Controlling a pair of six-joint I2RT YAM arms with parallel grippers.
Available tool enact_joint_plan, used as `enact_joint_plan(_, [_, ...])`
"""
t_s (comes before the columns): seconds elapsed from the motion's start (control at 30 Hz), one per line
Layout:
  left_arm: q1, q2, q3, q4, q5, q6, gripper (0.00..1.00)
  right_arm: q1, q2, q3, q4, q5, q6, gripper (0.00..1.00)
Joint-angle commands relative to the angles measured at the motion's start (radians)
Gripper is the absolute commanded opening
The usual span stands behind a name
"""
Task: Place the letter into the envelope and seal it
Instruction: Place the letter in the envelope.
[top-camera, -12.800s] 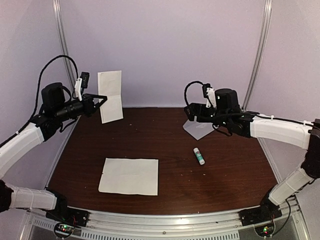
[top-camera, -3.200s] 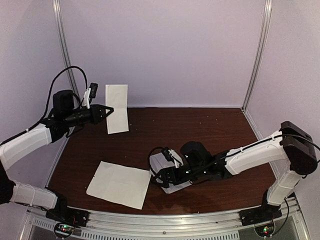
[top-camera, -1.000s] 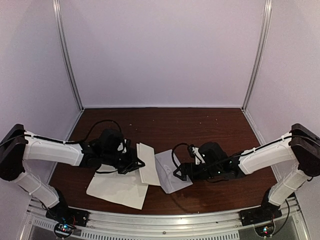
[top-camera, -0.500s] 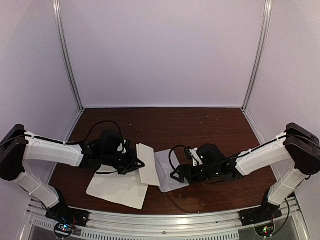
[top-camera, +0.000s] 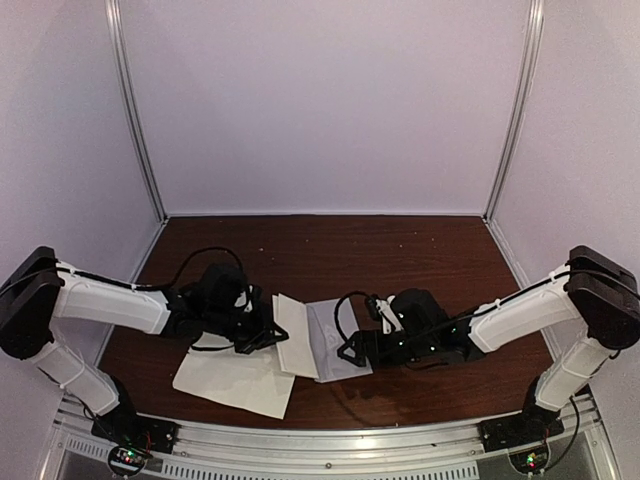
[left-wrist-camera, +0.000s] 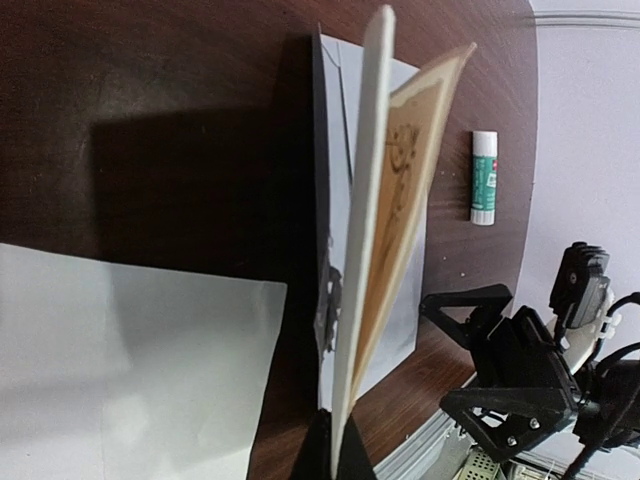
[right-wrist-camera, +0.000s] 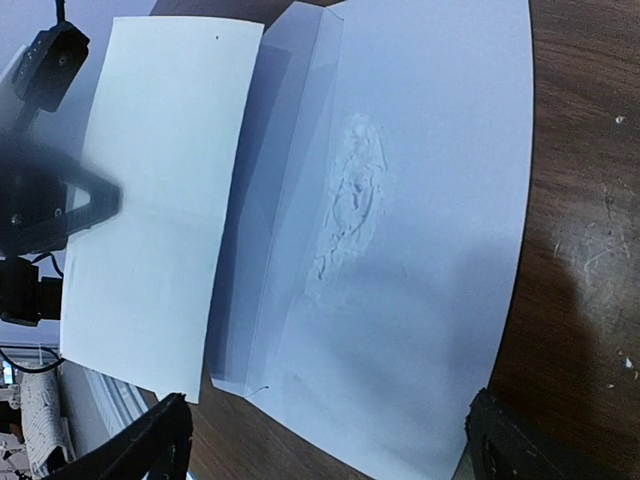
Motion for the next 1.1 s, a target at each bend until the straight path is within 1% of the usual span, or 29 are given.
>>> enact_joint_plan(0.0, [0.017, 0.036, 0.005, 0.042, 0.045, 0.015, 0.00, 0.007, -0.044, 0.024, -0.065, 0.050, -0.012, 0.97])
enact_joint_plan(0.23, [0.028, 0.091, 0.029, 0.040, 0.057, 0.028, 0.00, -0.008, -0.053, 0.034, -0.080, 0.078, -0.022, 0.98])
enact_joint_plan(0.63, [0.042, 0.132, 0.054, 0.028, 0.049, 0.034, 0.00, -0.038, 0.038, 0.074, -0.028, 0.104, -0.026, 0.98])
enact_joint_plan(1.07, [0.072, 0.173, 0.066, 0.047, 0.081, 0.037, 0.00, -0.042, 0.124, 0.096, 0.033, 0.024, -0.032, 0.96])
